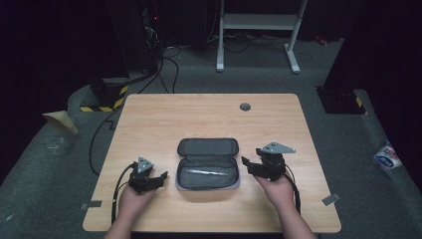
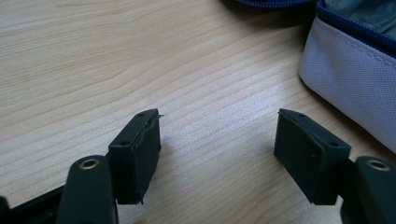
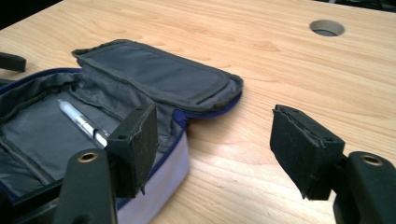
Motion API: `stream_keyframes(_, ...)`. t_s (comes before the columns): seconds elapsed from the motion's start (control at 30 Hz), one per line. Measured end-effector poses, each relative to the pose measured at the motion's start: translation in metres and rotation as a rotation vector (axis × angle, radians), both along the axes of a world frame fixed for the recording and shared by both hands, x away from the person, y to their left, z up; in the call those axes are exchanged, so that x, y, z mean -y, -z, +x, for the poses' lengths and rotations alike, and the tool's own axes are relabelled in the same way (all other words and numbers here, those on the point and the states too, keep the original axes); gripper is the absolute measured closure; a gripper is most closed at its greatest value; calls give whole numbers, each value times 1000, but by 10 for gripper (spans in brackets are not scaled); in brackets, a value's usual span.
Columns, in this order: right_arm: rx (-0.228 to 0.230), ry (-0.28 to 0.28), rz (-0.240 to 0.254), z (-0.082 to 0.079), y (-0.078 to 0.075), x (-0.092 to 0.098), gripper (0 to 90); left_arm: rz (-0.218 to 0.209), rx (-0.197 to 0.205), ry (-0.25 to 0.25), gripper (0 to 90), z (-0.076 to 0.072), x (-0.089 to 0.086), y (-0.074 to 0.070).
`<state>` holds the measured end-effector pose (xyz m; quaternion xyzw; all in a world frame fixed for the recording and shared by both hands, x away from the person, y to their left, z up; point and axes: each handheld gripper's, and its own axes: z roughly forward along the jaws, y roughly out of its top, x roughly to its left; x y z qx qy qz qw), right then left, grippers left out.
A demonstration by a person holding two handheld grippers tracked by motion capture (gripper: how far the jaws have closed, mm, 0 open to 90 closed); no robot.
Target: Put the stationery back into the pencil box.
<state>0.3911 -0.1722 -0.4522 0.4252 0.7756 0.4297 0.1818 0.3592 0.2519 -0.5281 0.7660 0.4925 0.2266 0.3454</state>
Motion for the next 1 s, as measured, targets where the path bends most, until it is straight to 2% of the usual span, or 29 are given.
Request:
stream_keyframes(0.23,14,42,-23,-1,1,15,283,0,1,0,316,0,0,0)
stream_keyframes(0.37,25,89,-45,-2,6,27,234,0,0,-1,316,0,0,0)
stream_keyframes(0.4,23,117,-57,-2,10,33,210,0,0,-2,316,0,0,0)
stream_keyframes(0.43,23,117,-57,-2,10,33,210,0,0,-2,316,0,0,0)
stream_keyframes(0.63,-22,185,-96,-5,30,52,167,1,1,-3,316,0,0,0)
stream_keyframes(0.73,-28,215,-113,-7,41,60,151,4,2,-3,316,0,0,0)
stream_keyframes(0.83,-83,239,-123,-9,53,66,140,3,2,-4,316,0,0,0)
stream_keyframes(0.97,-132,264,-161,-12,68,70,133,3,1,-5,316,0,0,0)
stream_keyframes(1.0,-121,267,-173,-13,72,70,119,3,2,-5,316,0,0,0)
